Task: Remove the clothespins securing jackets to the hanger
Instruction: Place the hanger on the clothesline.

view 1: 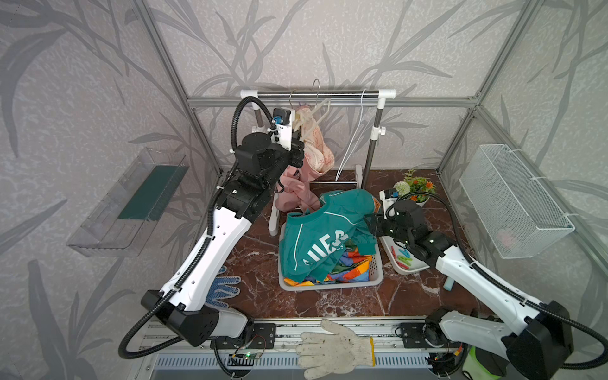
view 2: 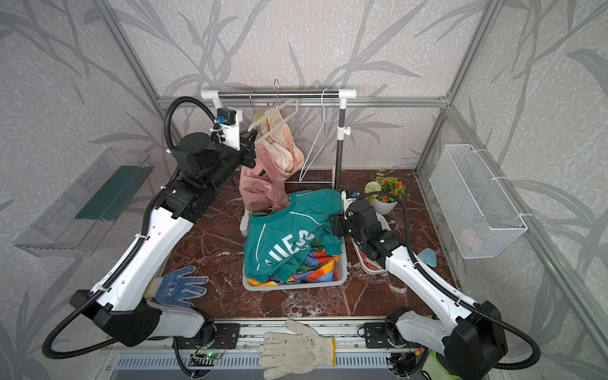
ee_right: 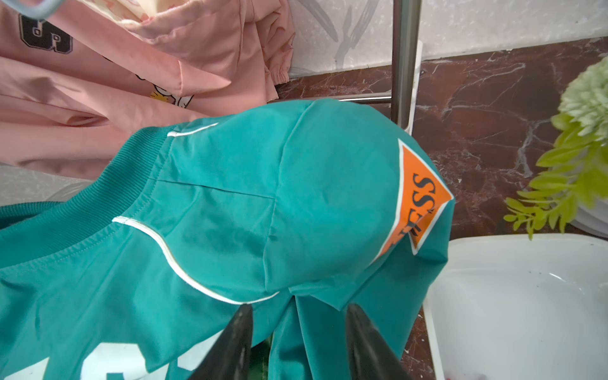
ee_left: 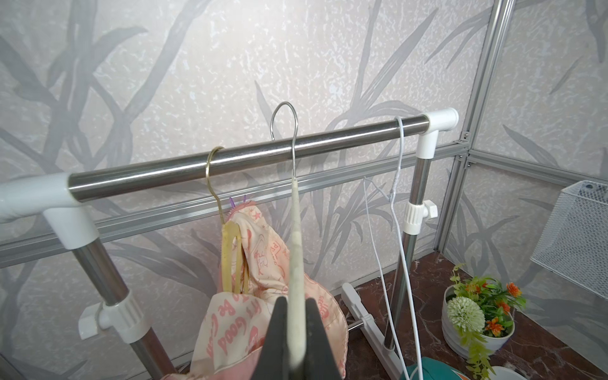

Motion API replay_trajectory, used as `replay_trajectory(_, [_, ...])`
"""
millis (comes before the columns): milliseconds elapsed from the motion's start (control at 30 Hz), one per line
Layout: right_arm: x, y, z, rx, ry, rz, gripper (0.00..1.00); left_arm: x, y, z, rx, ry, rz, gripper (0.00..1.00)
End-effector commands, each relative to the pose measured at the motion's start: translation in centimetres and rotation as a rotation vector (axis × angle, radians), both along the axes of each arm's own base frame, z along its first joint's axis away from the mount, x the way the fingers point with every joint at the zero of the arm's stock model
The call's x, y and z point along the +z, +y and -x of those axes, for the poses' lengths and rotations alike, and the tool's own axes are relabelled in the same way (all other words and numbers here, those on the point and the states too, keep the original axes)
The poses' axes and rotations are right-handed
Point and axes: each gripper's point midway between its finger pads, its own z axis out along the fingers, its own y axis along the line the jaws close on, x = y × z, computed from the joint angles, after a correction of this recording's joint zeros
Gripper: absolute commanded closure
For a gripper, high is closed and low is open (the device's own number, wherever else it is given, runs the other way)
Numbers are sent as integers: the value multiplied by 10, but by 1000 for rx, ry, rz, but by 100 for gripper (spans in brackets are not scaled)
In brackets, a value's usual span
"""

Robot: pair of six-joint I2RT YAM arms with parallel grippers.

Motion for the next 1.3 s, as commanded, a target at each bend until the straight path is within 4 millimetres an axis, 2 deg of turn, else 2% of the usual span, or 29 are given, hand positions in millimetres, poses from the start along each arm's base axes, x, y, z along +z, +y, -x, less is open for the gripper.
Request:
replay_trajectory(0, [4,-2,4,7,-8,-7,53,8,-9,8,-93,-7,38,100])
replay_trajectory(200, [4,-4,5,5,-6,-8,53,-2,-7,8,-125,29,55,100])
replay_trajectory(400, [4,-7,2,-6,-7,-7,52,-19,-4,18,-134,71,53,100])
replay_trajectory(467, [7,-9,0,-5,-17,6,45,-26,-3,22,-134,86,45,100])
replay_trajectory(500, [9,-12,-4,-9,-26,15,37,-30,-2,24,-134,94,43,100])
replay_trajectory(567, [11,-16,-10,-11,-36,19,24,-35,-1,30,-143,97,38,90])
replay_trajectory(600, [12,-18,-14,-4,-41,7,21,-33,-2,36,-162,86,37,86])
replay_trajectory(633, [12,-21,-18,-2,-39,-8,19,-33,-4,42,-187,80,32,75])
replay_trajectory(700, [14,-22,-25,21,-47,-40,14,-28,-4,54,-206,65,38,62])
replay_trajectory(800, [17,-20,-33,61,-67,-50,9,-23,-2,74,-209,41,43,46])
replay_trajectory(1067, [-12,-28,-71,47,-8,-123,6,-33,-1,142,-204,-9,9,40])
replay_trajectory(1267, [-25,-30,-95,35,13,-161,4,-69,20,171,-169,98,43,40])
